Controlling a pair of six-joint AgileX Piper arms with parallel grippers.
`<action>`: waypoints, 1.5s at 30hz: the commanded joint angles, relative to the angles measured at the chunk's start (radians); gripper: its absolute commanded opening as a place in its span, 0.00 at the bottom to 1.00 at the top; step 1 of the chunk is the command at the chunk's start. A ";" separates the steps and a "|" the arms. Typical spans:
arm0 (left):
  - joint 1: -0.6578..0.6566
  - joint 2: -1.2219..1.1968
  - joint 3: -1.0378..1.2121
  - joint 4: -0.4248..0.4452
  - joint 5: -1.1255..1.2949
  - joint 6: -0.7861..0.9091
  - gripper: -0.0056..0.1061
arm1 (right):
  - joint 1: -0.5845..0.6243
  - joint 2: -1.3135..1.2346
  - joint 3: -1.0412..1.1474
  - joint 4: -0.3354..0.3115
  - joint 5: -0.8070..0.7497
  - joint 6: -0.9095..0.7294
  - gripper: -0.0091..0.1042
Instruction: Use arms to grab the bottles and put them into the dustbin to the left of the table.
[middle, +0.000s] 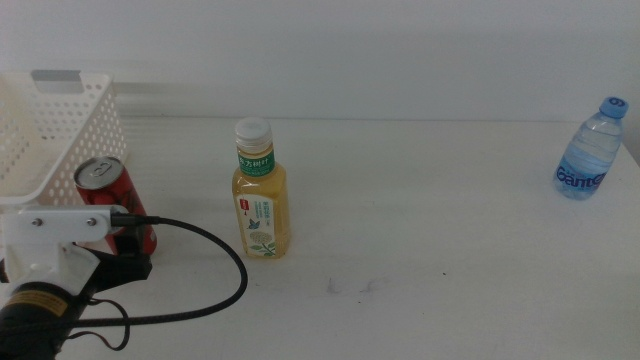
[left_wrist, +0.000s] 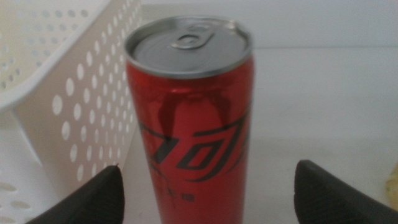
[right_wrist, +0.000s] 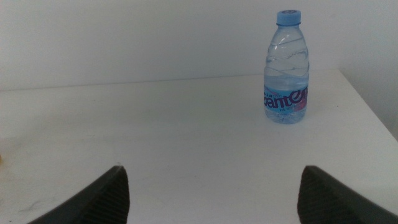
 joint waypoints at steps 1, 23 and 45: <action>-0.002 0.034 -0.012 -0.014 -0.028 -0.008 0.89 | -0.005 -0.005 0.003 -0.009 -0.005 -0.008 0.78; -0.002 0.339 -0.172 -0.047 -0.181 -0.026 0.89 | -0.005 -0.005 0.003 -0.009 -0.005 -0.008 0.78; -0.017 -0.035 -0.230 0.072 0.525 -0.050 0.03 | -0.005 -0.005 0.003 -0.009 -0.005 -0.008 0.78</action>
